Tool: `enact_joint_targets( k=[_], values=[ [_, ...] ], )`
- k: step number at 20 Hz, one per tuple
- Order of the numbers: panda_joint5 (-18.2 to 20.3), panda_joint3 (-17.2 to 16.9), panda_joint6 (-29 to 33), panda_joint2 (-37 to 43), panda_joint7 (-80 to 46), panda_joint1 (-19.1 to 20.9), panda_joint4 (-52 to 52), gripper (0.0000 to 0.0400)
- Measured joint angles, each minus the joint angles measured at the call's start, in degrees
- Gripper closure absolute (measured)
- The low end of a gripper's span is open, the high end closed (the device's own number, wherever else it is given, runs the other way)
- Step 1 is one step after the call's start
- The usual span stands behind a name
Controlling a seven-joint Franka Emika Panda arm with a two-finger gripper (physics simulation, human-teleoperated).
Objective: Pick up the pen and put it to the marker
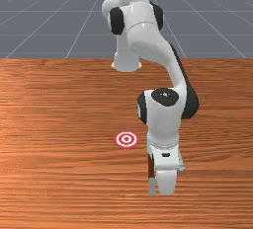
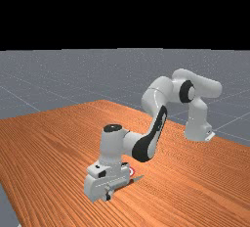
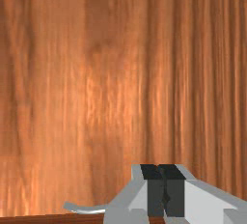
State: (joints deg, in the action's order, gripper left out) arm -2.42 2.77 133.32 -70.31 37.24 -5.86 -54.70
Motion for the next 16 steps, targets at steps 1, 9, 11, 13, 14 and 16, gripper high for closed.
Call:
enact_joint_targets(
  k=[1, 9, 11, 13, 14, 16],
  values=[
    [0.0, 0.8, -6.0, -2.1, 3.1, 0.6, 5.0, 0.0395],
    [0.2, 1.4, -4.7, -0.3, 9.6, 5.3, 1.7, 0.04],
    [0.4, 0.9, -4.5, -0.2, 8.3, 5.8, 1.4, 0.04],
    [0.3, 0.5, -4.4, -0.2, 7.6, 5.8, 1.4, 0.04],
    [0.2, 0.3, -4.5, -0.2, 7.4, 5.7, 1.4, 0.04],
    [-0.5, -0.6, -4.6, -0.2, 6.8, 5.3, 1.5, 0.04]
  ],
)
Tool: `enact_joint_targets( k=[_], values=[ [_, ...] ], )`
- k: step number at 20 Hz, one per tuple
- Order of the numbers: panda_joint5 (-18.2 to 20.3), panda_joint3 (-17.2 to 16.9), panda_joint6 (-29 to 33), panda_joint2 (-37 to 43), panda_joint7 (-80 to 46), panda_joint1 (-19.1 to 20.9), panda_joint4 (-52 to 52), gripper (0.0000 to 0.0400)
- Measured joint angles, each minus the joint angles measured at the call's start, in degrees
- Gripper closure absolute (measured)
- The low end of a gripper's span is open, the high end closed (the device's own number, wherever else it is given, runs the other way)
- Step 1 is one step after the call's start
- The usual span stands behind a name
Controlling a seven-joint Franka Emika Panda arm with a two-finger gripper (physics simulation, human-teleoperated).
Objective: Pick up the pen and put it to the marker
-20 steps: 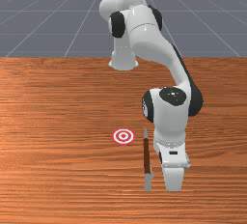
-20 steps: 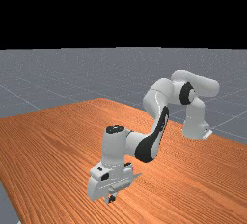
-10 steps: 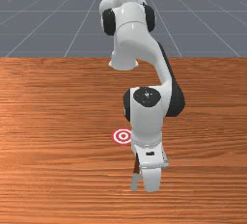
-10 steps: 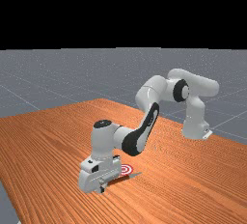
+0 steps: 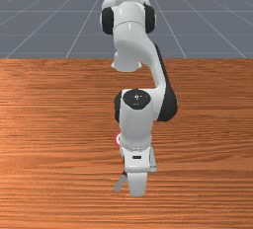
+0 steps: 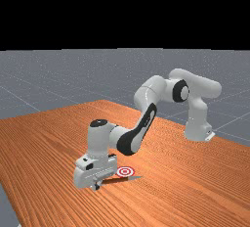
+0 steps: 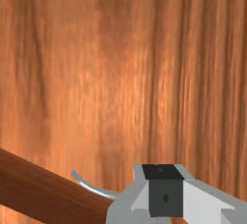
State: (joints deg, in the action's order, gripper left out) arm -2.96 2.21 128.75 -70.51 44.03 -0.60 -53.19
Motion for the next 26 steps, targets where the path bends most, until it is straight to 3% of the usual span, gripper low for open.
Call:
enact_joint_targets(
  k=[6, 11, 12, 18, 26],
  values=[
    [1.1, 0.5, 4.2, 4.5, -1.2, 0.7, -8.7, 0.04],
    [0.8, 0.9, 4.3, 3.7, 0.7, 0.9, -7.7, 0.0397],
    [0.9, 0.9, 1.9, 2.5, 0.4, 0.8, -5.2, 0.039],
    [0.4, 0.4, 6.2, 6.3, 0.0, 0.7, -12.6, 0.04],
    [0.8, 0.9, 7.2, 8.2, 2.3, 2.8, -16.1, 0.04]
  ],
)
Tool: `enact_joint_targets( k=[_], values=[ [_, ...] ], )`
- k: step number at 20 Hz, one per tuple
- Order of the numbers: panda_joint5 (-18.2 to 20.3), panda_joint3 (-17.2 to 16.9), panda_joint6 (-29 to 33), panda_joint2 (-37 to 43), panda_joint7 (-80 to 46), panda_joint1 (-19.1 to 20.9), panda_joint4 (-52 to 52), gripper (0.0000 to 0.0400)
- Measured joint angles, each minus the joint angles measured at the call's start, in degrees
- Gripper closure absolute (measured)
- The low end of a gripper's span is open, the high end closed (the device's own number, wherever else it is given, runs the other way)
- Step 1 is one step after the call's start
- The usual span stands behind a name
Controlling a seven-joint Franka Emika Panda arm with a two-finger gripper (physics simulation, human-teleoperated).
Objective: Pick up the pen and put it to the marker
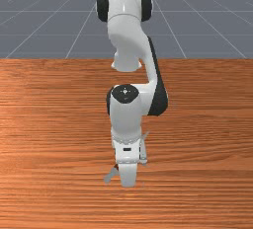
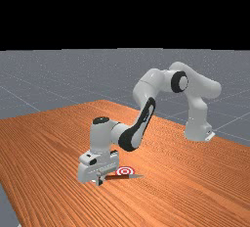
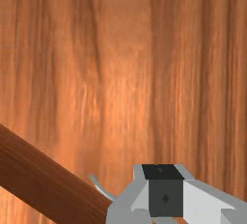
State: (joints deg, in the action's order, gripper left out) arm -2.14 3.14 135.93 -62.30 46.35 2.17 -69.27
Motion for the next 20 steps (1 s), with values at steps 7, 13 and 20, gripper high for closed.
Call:
enact_joint_targets(
  k=[7, 13, 20],
  values=[
    [-1.1, -1.1, 2.9, 2.5, 0.6, 0.4, -4.9, 0.04],
    [-0.2, 0.1, -0.2, 1.8, 4.2, 3.3, -3.1, 0.04],
    [-0.4, -1.2, 2.1, 1.8, -10.1, -7.4, -3.4, 0.04]
  ],
)
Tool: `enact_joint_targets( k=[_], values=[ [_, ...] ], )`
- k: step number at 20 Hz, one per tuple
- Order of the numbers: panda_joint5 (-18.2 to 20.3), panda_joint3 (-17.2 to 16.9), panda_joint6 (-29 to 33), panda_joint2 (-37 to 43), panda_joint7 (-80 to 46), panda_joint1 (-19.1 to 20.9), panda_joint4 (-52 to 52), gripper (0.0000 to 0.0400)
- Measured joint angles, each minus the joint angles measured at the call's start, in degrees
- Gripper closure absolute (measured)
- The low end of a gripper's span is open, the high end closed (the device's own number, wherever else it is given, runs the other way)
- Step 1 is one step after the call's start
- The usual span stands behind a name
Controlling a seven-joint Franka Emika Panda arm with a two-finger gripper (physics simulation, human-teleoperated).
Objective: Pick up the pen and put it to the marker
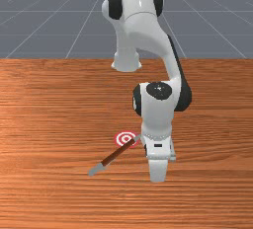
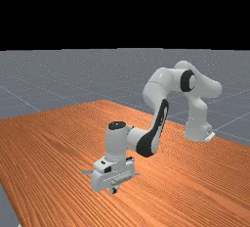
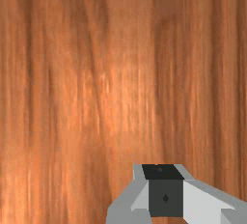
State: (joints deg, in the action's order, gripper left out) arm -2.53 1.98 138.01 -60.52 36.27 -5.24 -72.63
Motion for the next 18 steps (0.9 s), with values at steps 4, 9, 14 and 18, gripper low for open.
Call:
enact_joint_targets(
  k=[4, 9, 14, 18],
  values=[
    [0.9, -1.4, 0.0, 0.0, -7.0, -2.4, 0.0, 0.04],
    [1.1, 3.2, -7.4, 10.6, 5.0, 1.0, -4.4, 0.04],
    [1.8, 1.1, -2.3, 8.4, -3.3, -0.8, -3.5, 0.04],
    [1.7, 0.8, -0.3, 2.9, -4.1, -1.8, -1.3, 0.04]
  ],
)
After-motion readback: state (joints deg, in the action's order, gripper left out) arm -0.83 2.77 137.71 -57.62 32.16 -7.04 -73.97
